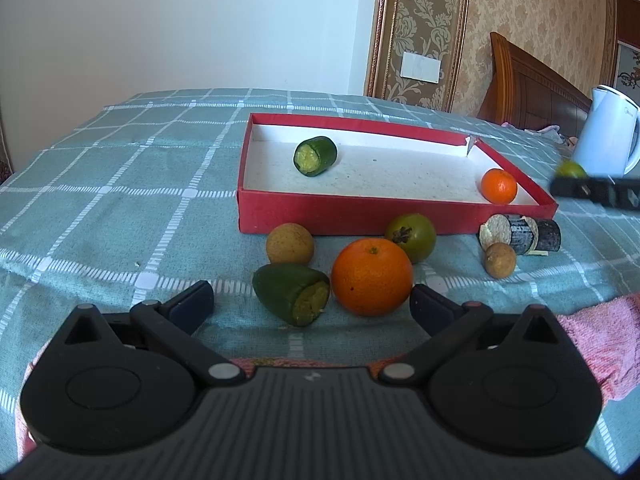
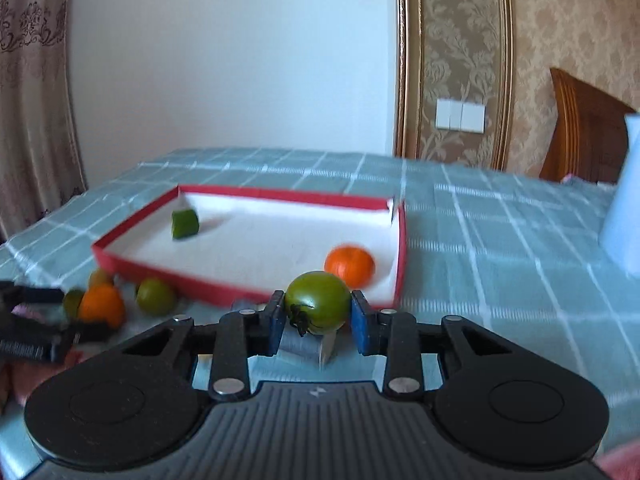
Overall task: Organize fruits
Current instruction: 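Lift the green tomato into the red tray and open the right gripper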
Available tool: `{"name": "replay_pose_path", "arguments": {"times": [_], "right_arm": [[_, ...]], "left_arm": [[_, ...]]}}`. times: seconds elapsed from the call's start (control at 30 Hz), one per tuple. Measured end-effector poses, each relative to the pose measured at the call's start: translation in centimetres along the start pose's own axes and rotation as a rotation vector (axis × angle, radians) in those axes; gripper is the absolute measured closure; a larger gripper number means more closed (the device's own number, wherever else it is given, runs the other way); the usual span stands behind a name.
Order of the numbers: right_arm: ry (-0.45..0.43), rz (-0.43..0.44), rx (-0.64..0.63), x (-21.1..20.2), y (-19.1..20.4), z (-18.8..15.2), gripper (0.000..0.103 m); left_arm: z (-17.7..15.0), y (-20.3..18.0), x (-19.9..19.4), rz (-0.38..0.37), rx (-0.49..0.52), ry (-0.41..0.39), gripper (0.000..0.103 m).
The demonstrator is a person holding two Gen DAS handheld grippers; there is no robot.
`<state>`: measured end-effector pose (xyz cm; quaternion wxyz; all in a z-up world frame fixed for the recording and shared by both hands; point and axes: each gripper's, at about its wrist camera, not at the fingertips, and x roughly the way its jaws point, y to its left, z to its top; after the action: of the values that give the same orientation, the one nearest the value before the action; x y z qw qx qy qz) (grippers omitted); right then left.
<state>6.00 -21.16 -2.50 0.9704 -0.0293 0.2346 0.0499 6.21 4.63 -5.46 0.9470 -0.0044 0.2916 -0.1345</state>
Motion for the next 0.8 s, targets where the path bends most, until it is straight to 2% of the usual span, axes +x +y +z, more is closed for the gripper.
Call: {"name": "replay_pose_path", "arguments": {"times": [0.13,0.33,0.63,0.8], "right_arm": [[-0.013,-0.012,-0.018,2.6,0.9,2.0,0.07],[0.024,-0.022,-0.023,7.2,2.0,3.8,0.07],[0.129,-0.06,-0.016,12.9,2.6,4.3,0.07],[0.168,-0.06,-0.008,14.3,2.5,4.2,0.07]], "left_arm": [[0.0,0.0,0.0,0.0,0.0,0.0,0.0],[0.0,0.0,0.0,0.0,0.0,0.0,0.0],[0.0,0.0,0.0,-0.001,-0.004,-0.002,0.0],[0.0,0.0,0.0,-0.001,-0.004,-0.002,0.0]]}}
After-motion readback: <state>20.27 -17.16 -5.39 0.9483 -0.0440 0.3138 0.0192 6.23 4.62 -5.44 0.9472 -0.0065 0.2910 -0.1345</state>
